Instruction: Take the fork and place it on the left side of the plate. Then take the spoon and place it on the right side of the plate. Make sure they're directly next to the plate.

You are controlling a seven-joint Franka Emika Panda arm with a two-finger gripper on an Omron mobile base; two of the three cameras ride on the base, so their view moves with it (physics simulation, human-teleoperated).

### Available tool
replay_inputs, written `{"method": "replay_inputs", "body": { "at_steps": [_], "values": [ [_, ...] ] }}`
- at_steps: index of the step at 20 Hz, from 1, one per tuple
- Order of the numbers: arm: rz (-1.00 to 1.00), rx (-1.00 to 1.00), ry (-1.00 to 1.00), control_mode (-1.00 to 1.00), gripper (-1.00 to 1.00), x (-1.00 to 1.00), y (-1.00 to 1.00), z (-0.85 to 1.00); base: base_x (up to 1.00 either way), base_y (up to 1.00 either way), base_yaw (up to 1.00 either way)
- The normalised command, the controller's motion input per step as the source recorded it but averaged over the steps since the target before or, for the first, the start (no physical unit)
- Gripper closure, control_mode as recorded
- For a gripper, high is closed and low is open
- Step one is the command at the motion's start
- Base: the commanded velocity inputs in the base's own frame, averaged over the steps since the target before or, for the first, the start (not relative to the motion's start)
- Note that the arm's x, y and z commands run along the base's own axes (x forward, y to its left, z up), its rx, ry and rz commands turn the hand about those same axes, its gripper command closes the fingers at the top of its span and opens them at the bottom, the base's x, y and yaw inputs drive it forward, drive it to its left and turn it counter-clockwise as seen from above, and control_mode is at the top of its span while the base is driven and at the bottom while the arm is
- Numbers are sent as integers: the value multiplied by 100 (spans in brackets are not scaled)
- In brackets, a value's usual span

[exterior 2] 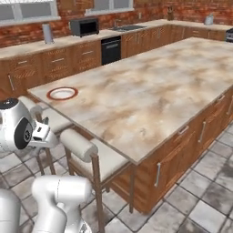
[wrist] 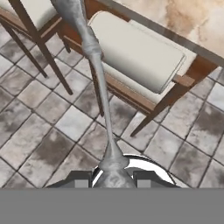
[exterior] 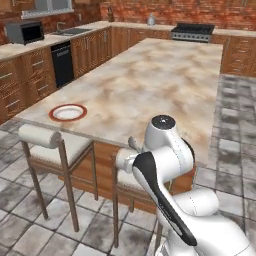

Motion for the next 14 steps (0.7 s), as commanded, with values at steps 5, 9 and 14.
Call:
{"method": "replay_inputs", "body": {
  "at_steps": [5, 9, 14],
  "values": [
    [0, 0, 0, 100, 100, 0, 0, 0, 0, 98, -39],
    [0, 0, 0, 100, 100, 0, 0, 0, 3, 97, -40],
    [0, 0, 0, 100, 100, 0, 0, 0, 12, 89, -43]
  ]
}}
